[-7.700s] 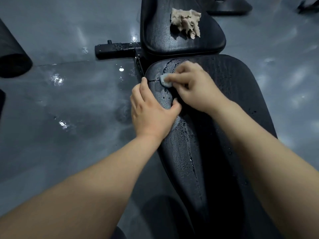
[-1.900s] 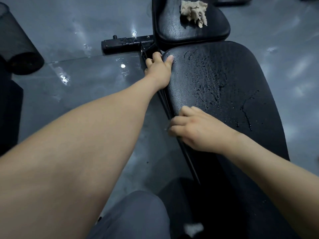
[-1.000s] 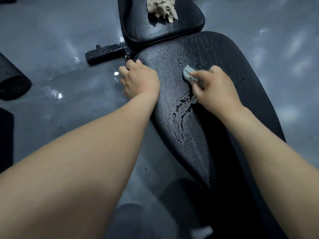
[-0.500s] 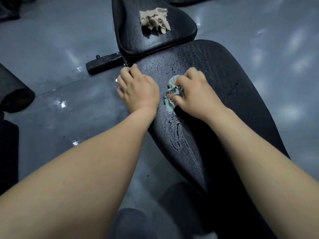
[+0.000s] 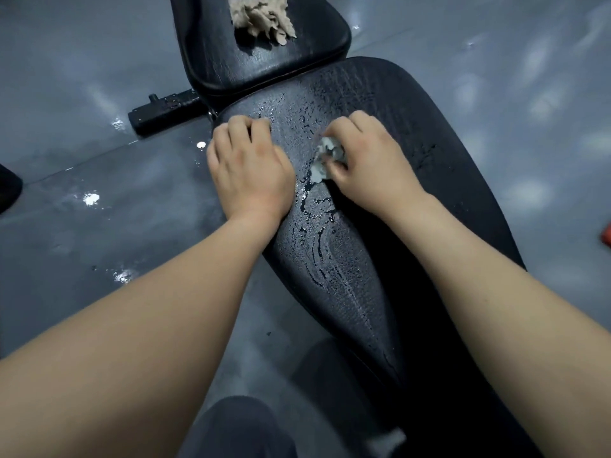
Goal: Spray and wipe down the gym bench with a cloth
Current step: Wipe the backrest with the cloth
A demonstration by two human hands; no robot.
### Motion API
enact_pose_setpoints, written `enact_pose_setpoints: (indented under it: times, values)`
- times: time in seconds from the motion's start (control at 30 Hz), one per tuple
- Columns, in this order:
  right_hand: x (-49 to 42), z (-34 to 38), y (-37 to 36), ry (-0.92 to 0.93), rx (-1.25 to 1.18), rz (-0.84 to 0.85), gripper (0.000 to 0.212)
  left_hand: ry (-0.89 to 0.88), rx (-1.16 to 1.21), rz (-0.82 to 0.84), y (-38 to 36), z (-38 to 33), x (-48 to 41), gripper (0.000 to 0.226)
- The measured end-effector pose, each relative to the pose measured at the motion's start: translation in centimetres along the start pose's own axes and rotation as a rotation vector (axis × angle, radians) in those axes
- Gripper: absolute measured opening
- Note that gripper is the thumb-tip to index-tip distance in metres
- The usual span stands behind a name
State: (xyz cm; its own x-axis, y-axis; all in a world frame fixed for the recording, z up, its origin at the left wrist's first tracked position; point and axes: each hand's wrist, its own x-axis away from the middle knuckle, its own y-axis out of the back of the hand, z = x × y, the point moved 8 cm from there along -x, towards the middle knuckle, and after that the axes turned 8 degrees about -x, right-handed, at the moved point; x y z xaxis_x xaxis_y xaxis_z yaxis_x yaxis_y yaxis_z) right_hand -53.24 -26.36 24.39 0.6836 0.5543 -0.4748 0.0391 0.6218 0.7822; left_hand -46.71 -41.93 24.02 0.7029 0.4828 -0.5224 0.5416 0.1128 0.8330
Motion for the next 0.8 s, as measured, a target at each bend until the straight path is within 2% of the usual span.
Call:
enact_pose_setpoints:
  times: [0.2, 0.3, 0.4, 0.5, 0.6, 0.73, 0.8]
  values:
    - [1.2, -7.8, 3.5, -0.381, 0.149, -0.163, 0.032, 0.0, -0.016, -0.003, -0.2, -0.1, 0.0, 0.04]
    - [1.0, -5.2, 2.1, -0.293, 0.12, -0.16, 0.029, 0.005, -0.024, 0.008, -0.3, -0.1, 0.0, 0.041]
    - [0.3, -1.4, -0.2, -0.108, -0.013, -0.039, 0.033, 0.008, -0.046, 0.006, -0.2, -0.1, 0.0, 0.041]
    - [0.2, -0.7, -0.8, 0.011, -0.058, 0.029, 0.037, 0.0, -0.05, 0.016, -0.1, -0.3, 0.0, 0.042]
    - [0.4, -3.6, 0.6, -0.081, -0.043, 0.02, 0.034, -0.001, -0.048, 0.019, -0.1, -0.3, 0.1, 0.041]
    - [1.3, -8.8, 3.4, -0.346, 0.014, -0.081, 0.019, -0.001, -0.056, 0.01, -0.2, -0.3, 0.0, 0.04]
    - [1.5, -8.9, 3.1, -0.354, 0.042, -0.068, 0.035, -0.003, -0.06, 0.002, -0.2, -0.4, 0.0, 0.039]
